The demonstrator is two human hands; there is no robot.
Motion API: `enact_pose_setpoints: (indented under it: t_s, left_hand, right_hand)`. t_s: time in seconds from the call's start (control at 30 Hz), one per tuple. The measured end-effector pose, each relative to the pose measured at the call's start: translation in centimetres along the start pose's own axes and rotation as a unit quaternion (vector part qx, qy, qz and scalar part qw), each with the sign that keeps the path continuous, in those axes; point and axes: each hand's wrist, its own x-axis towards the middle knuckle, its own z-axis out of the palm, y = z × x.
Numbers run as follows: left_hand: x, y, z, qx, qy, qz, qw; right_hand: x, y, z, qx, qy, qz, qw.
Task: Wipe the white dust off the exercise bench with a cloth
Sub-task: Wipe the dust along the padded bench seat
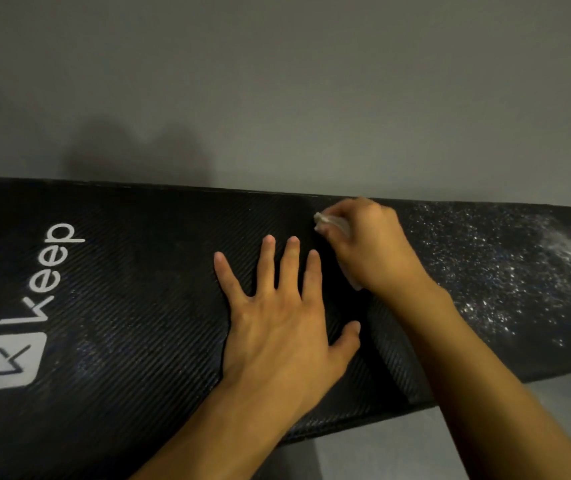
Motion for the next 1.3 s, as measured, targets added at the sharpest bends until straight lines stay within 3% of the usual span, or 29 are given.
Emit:
enact_pose_setpoints:
  t_s: [0.1,0.2,0.3,0.5,0.67,0.8,0.97,1.13,1.3]
  left_hand:
    - [-0.1,0.0,0.0,0.002,-0.005,0.002,1.0]
    - [-0.1,-0.1,0.1,-0.003,0.004,0.005,1.0]
    - [-0.1,-0.2,0.2,-0.01,0.017,0.011,1.0]
    - [-0.1,-0.3,0.5,-0.005,0.03,0.009,0.999]
    - [-0.2,-0.2,0.4,0.008,0.034,0.011,0.999]
    - [-0.2,-0.4,0.3,0.002,0.035,0.023,0.999]
    - [-0.3,-0.5,0.0,-0.019,0.039,0.039,0.998]
    - [0.2,0.0,0.0,-0.048,0.06,0.044,0.996]
    - [-0.3,1.7,0.4,-0.016,0.09,0.047,0.995]
  right_hand:
    - [2.5,1.0,0.0,-0.029,0.036,0.072,0.996]
    - [3.4,-0.1,0.6,-0.024,0.044,0.041,0.998]
    - [-0.1,-0.7,-0.2,0.022,-0.015,-0.014,1.0]
    - [-10.0,2.1,-4.0,0.012,-0.096,0.014,0.995]
    - [-10.7,2.7,-3.2,0.001,-0.014,0.032,0.999]
    - [-15.1,1.8,-2.5,0.083,-0.039,-0.034,0.995]
    - [-17.3,4.8,-3.1,0.048,0.046,0.023,0.998]
    - [-19.5,4.7,-2.6,0.088,0.03,-0.008,0.996]
    - [-17.1,6.8,-3.2,0.068,0.053,0.016,0.996]
